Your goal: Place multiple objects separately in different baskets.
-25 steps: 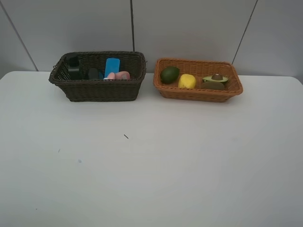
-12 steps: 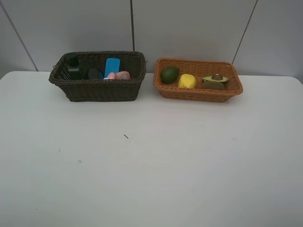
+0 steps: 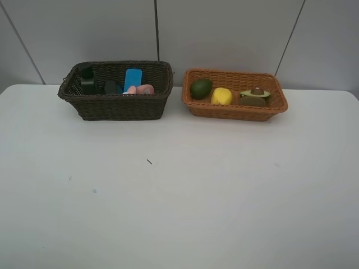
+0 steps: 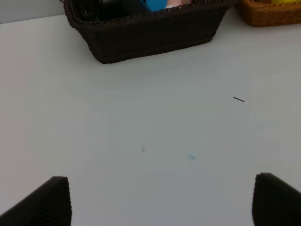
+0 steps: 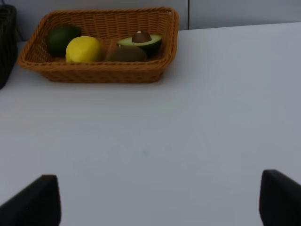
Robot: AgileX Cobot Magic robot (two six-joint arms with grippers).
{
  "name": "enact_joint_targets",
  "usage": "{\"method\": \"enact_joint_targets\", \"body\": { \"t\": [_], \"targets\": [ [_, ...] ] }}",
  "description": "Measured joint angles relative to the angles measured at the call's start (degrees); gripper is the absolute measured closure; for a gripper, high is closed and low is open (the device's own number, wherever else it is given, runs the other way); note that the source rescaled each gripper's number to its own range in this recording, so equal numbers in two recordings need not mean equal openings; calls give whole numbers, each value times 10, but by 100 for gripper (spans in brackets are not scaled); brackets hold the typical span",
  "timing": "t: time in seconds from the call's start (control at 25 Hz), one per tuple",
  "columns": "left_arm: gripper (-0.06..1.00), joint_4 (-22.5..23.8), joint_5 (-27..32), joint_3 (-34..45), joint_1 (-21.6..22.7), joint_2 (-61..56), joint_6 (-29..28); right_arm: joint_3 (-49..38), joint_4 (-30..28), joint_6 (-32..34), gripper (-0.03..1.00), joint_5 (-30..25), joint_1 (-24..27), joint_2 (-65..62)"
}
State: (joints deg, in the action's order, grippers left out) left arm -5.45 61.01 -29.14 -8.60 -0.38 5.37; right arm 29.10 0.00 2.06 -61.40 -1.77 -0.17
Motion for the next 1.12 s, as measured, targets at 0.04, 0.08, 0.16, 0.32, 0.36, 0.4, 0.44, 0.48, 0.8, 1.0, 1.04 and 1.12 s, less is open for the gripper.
{"method": "enact_joint_targets", "body": {
  "t": [0.04,0.08,0.16,0.32,0.36,0.4,0.44,0.48,0.8,1.0,1.04,1.12],
  "targets": [
    [-5,0,0,0,0,0,0,0,0,0,-3,1,0,0],
    [-5,0,0,0,0,0,0,0,0,0,-3,2,0,0],
    [-5,0,0,0,0,0,0,0,0,-1,-3,2,0,0],
    [-5,0,0,0,0,0,0,0,4,-2,-3,4,0,0],
    [-5,0,0,0,0,0,0,0,5,-2,-3,5,0,0],
    [-5,0,0,0,0,0,0,0,5,-2,-3,5,0,0],
    [-5,0,0,0,0,0,0,0,5,-2,-3,5,0,0],
    [-5,0,0,0,0,0,0,0,5,-2,-3,5,0,0],
    [-5,0,0,0,0,0,0,0,5,-2,-3,5,20,0],
    [-5,0,0,0,0,0,0,0,5,-2,-3,5,20,0],
    [-5,0,0,0,0,0,0,0,5,-2,-3,5,20,0],
    [-5,0,0,0,0,0,0,0,5,-2,-3,5,20,0]
  ]
}}
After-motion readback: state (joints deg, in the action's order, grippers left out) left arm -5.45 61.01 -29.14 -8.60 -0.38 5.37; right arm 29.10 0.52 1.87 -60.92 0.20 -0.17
